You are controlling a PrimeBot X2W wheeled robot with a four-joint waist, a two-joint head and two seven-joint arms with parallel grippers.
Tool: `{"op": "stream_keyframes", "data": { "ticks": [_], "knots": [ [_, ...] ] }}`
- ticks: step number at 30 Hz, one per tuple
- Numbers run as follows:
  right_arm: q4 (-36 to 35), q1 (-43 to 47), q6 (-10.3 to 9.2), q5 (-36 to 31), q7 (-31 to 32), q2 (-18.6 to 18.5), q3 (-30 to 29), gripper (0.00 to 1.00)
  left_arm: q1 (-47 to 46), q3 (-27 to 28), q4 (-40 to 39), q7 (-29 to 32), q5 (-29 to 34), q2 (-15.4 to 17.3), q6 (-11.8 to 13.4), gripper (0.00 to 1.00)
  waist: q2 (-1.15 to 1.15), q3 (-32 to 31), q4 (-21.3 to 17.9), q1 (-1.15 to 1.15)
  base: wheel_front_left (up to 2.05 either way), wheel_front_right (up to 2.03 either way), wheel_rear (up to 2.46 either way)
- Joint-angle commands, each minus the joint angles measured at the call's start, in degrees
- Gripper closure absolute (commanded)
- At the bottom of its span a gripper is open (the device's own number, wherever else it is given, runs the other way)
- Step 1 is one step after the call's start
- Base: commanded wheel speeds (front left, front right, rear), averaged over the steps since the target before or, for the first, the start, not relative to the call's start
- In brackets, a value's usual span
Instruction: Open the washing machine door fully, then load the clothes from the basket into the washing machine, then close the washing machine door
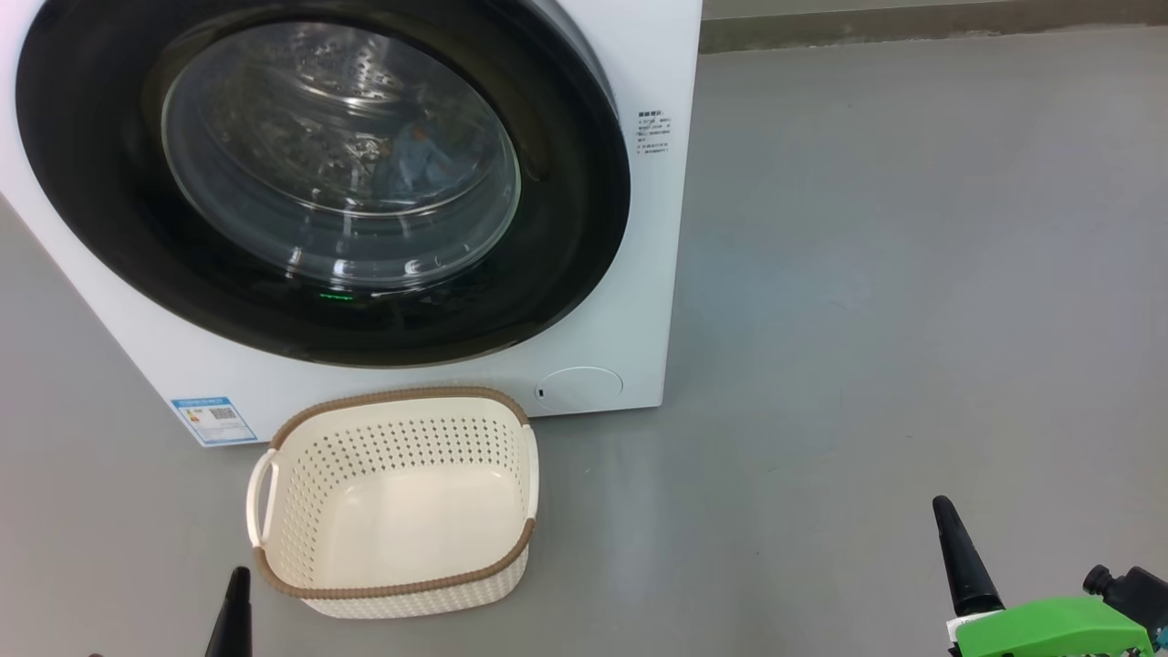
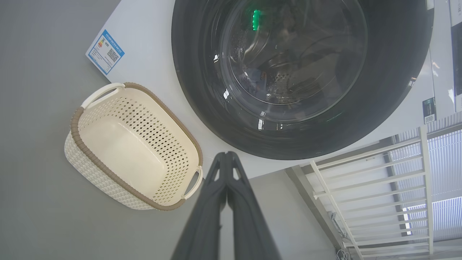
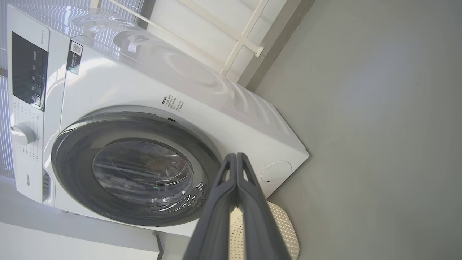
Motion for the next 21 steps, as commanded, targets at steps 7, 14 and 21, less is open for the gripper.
{"op": "stream_keyframes", "data": {
  "ticks": [7, 14, 21],
  "knots": [
    [-1.26, -2.92, -0.22, 5.24, 1.33, -0.44, 0.17, 1.00, -3.53, 0.91, -0.58, 1.26, -5.22, 1.23, -0.12, 1.00, 0.00, 0.01, 0.05, 0.00, 0.00, 0.00, 0.00],
    [-1.22, -3.26, -0.24, 9.60, 2.51, -0.44, -0.15, 1.00, -4.40, 0.86, -0.08, 2.44, -9.76, 1.35, -0.12, 1.00, 0.00, 0.01, 0.10, 0.00, 0.00, 0.00, 0.00],
    [-1.18, -3.61, -0.26, 13.98, 3.71, -0.44, -0.47, 1.00, -5.27, 0.81, 0.42, 3.61, -14.31, 1.48, -0.13, 1.00, 0.00, 0.02, 0.16, 0.00, 0.00, 0.00, 0.00]
  ]
}}
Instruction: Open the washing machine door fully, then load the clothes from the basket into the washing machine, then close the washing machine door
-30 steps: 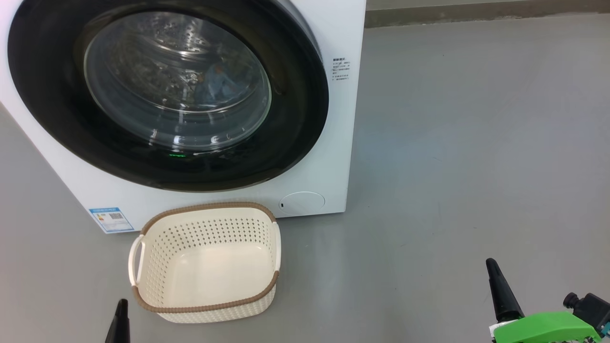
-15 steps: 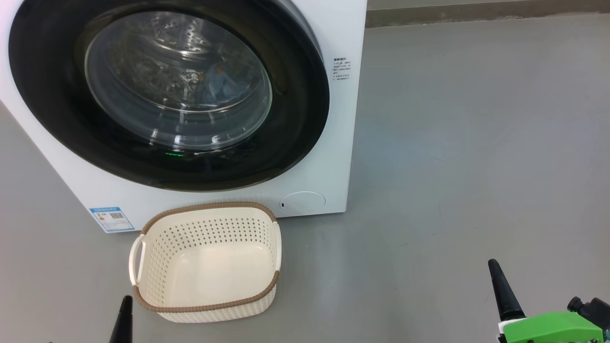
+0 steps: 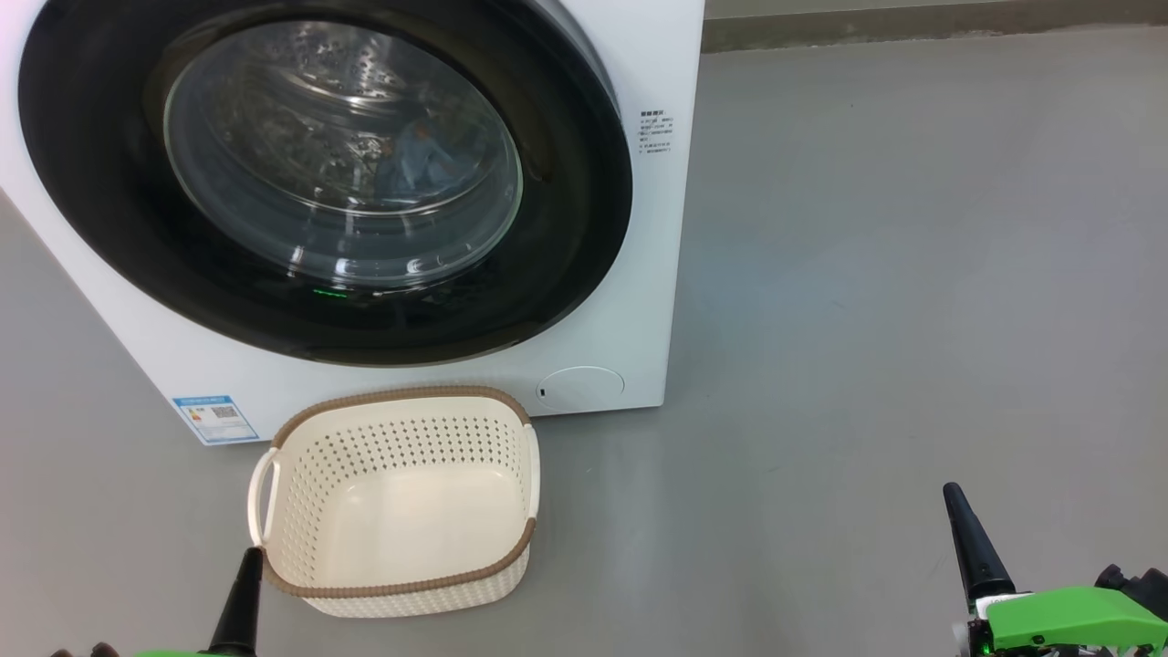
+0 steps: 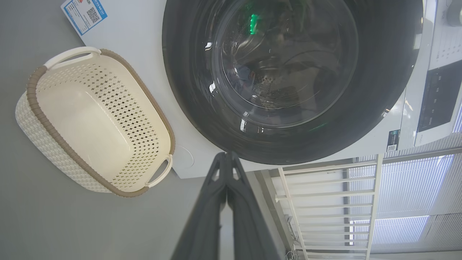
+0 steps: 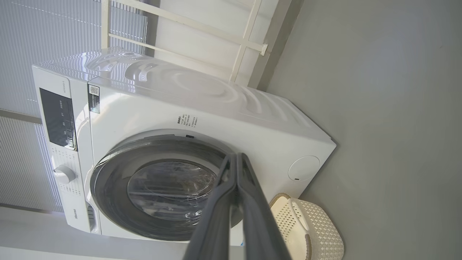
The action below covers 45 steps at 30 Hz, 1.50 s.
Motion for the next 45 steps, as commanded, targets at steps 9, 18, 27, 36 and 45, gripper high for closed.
{"op": "stream_keyframes", "data": {
  "ticks": [9, 18, 27, 36, 45],
  "knots": [
    [-1.30, -2.67, -0.07, 6.46, 1.75, -0.43, 0.51, 1.00, -3.71, 1.15, -0.31, 1.72, -6.90, 1.42, -0.14, 1.00, 0.00, 0.01, 0.07, 0.00, 0.00, 0.00, 0.00],
    [-1.24, -3.12, -0.10, 12.07, 3.28, -0.43, 0.09, 1.00, -4.84, 1.09, 0.34, 3.22, -12.73, 1.58, -0.16, 1.00, 0.00, 0.01, 0.14, 0.00, 0.00, 0.00, 0.00],
    [-1.20, -3.49, -0.12, 16.76, 4.57, -0.42, -0.27, 1.00, -5.77, 1.03, 0.87, 4.49, -17.62, 1.72, -0.16, 1.00, 0.00, 0.02, 0.19, 0.00, 0.00, 0.00, 0.00],
    [-1.19, -3.49, -0.12, 16.74, 4.59, -0.41, -0.29, 1.00, -5.77, 1.03, 0.87, 4.48, -17.62, 1.72, -0.16, 1.00, 0.00, 0.02, 0.19, 0.00, 0.00, 0.00, 0.00],
    [-1.19, -3.49, -0.12, 16.72, 4.61, -0.39, -0.32, 1.00, -5.77, 1.03, 0.87, 4.48, -17.62, 1.72, -0.16, 1.00, 0.00, 0.02, 0.19, 0.00, 0.00, 0.00, 0.00]
  ]
}}
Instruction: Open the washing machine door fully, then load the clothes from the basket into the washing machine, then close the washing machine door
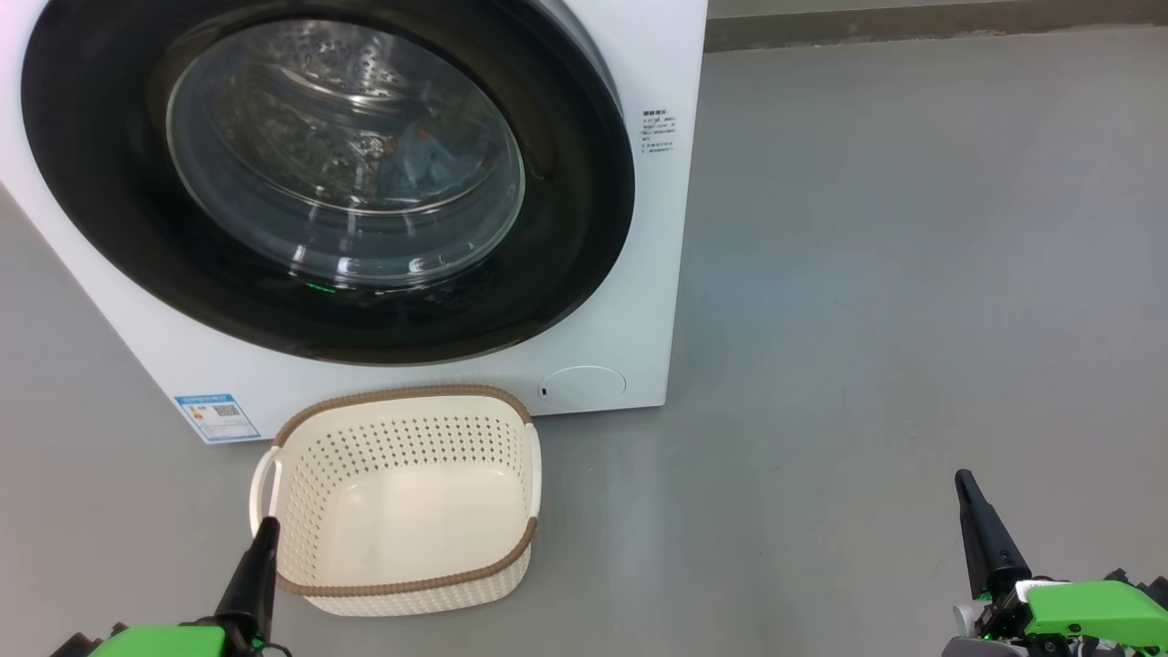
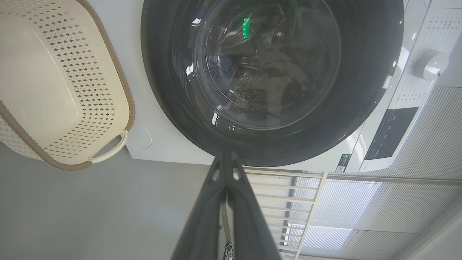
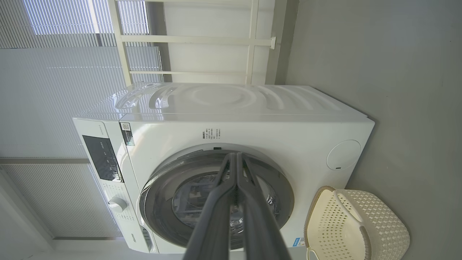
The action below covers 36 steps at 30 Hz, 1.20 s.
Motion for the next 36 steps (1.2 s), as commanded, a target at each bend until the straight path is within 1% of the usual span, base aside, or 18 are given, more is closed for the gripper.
{"op": "stream_keyframes", "data": {
  "ticks": [1, 36],
  "knots": [
    [-1.41, -2.30, -0.06, 0.35, 0.42, -0.39, 1.37, 1.00, -2.33, 1.71, -1.09, 0.34, -0.49, 1.48, -0.16, 1.00, 0.00, 0.00, 0.00, 0.00, 0.00, 0.00, 0.00],
    [-1.41, -2.31, -0.06, 0.29, 0.48, -0.33, 1.29, 1.00, -2.33, 1.71, -1.09, 0.34, -0.49, 1.48, -0.17, 1.00, 0.00, 0.00, 0.00, 0.00, 0.00, 0.00, 0.00]
  ]
}}
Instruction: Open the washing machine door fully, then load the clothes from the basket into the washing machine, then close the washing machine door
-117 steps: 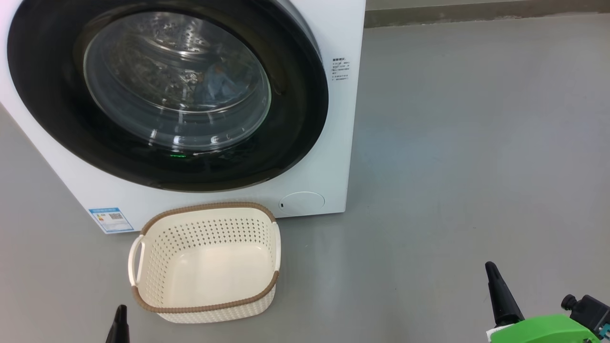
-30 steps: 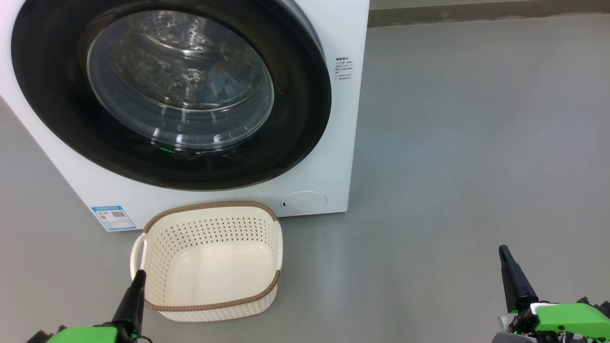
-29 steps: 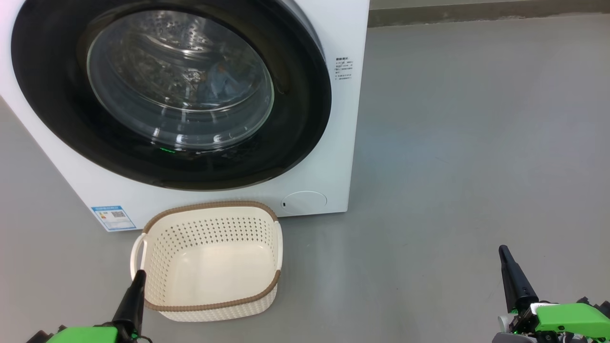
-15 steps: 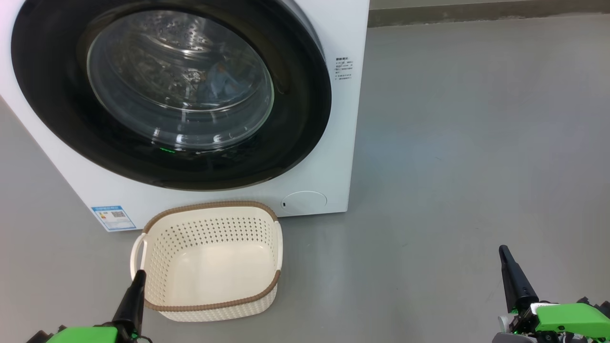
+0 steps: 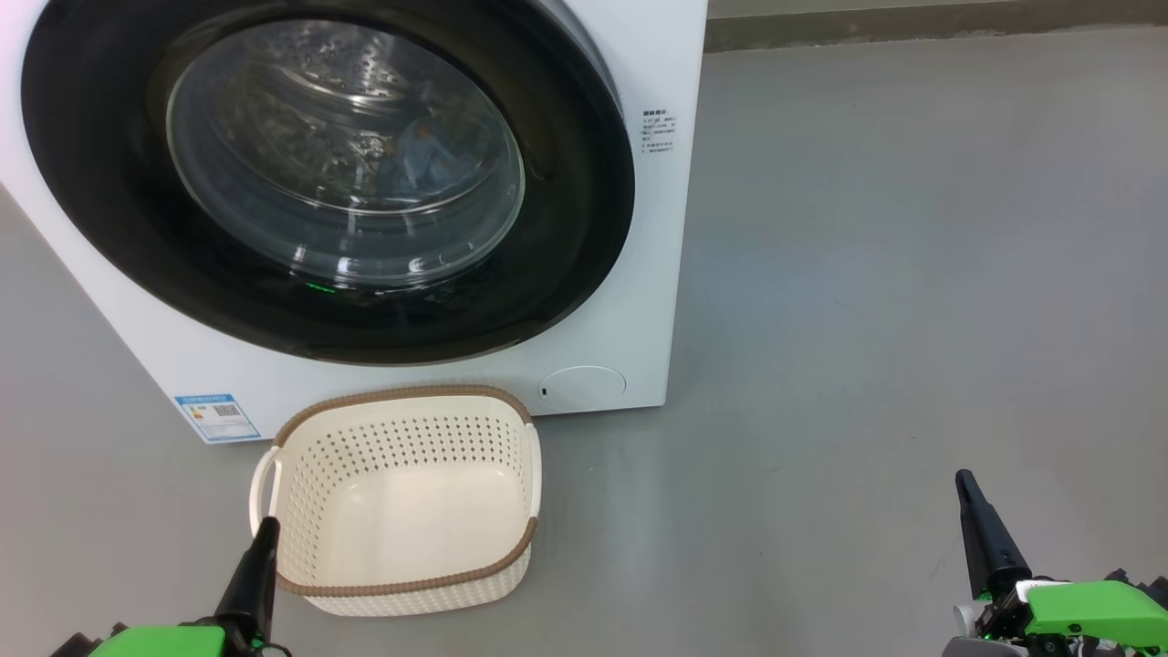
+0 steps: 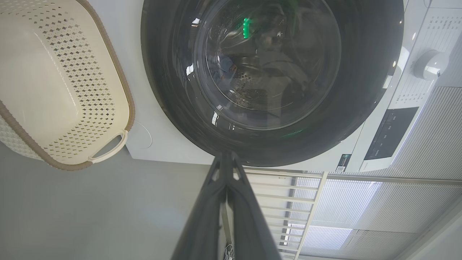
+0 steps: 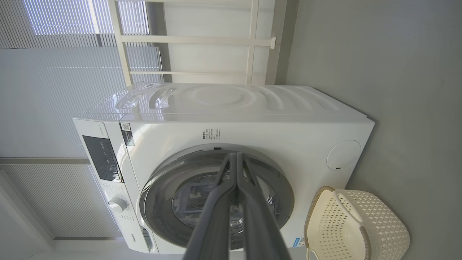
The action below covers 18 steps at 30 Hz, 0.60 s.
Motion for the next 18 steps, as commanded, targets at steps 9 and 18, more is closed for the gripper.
{"op": "stream_keyframes", "data": {
  "ticks": [9, 18],
  "knots": [
    [-1.41, -2.31, -0.06, 0.28, 0.48, -0.33, 1.34, 1.00, -2.33, 1.72, -1.09, 0.34, -0.49, 1.48, -0.17, 1.00, 0.00, 0.00, 0.00, 0.00, 0.00, 0.00, 0.00],
    [-1.41, -2.31, -0.06, 0.27, 0.49, -0.32, 1.32, 1.00, -2.33, 1.72, -1.10, 0.34, -0.49, 1.48, -0.17, 1.00, 0.00, 0.00, 0.00, 0.00, 0.00, 0.00, 0.00]
  ]
}}
